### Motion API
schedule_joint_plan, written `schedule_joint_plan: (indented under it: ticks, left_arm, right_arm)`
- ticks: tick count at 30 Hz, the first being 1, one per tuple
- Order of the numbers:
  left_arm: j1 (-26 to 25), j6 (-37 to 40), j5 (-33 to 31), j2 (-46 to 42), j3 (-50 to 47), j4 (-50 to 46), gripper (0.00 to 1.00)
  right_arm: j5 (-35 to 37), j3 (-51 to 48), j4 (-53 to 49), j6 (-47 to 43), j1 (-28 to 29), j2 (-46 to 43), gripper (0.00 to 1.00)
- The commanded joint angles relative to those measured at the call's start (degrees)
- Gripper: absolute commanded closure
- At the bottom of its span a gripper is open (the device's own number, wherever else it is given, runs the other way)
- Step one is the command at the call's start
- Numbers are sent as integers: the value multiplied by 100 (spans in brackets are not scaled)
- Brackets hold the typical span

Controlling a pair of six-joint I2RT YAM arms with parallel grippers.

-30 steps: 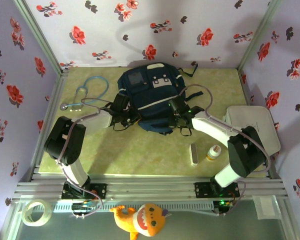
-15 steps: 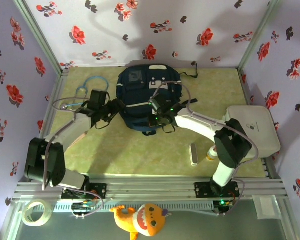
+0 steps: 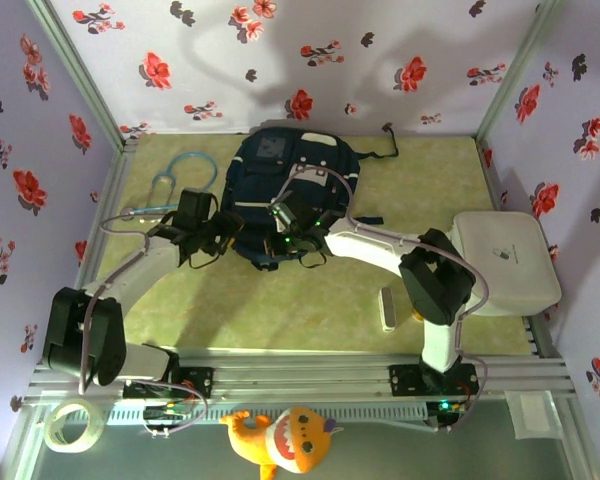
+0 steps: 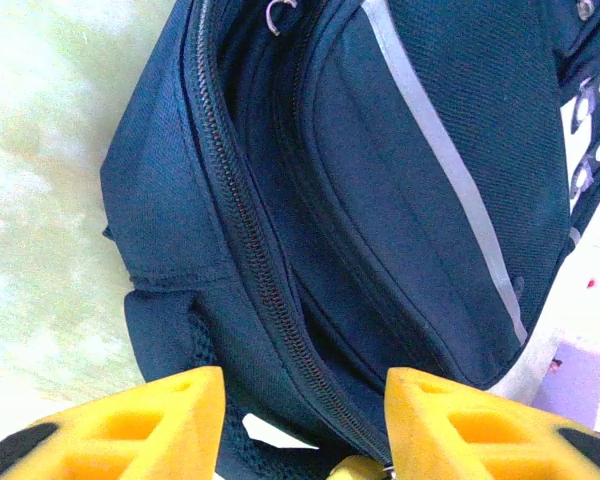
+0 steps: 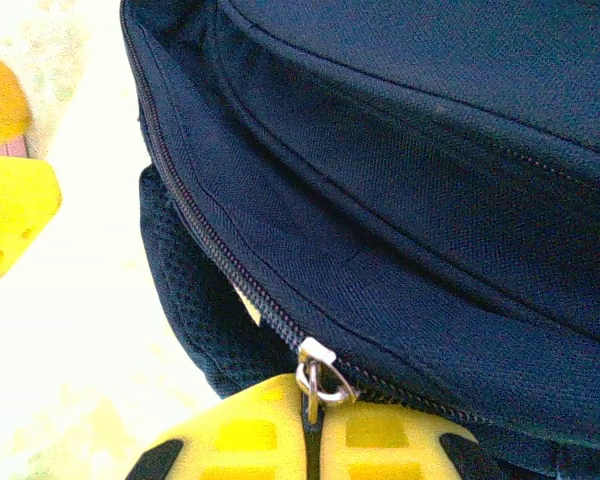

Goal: Pack the student bag

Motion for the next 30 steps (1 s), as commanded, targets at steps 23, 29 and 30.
schedule_joint_plan:
  ticks: [23, 29, 30]
  left_arm:
    - [-494, -245, 282, 1450, 528, 479, 62]
    - [-494, -142, 260, 1530, 649, 409, 78]
    - [-501, -114, 239, 1523, 677, 363, 80]
  right_arm:
    - [9, -68, 272, -9, 129, -31, 100]
    - [379, -203, 43, 99, 124, -193, 100]
    - [494, -255, -8, 143, 121, -269, 100]
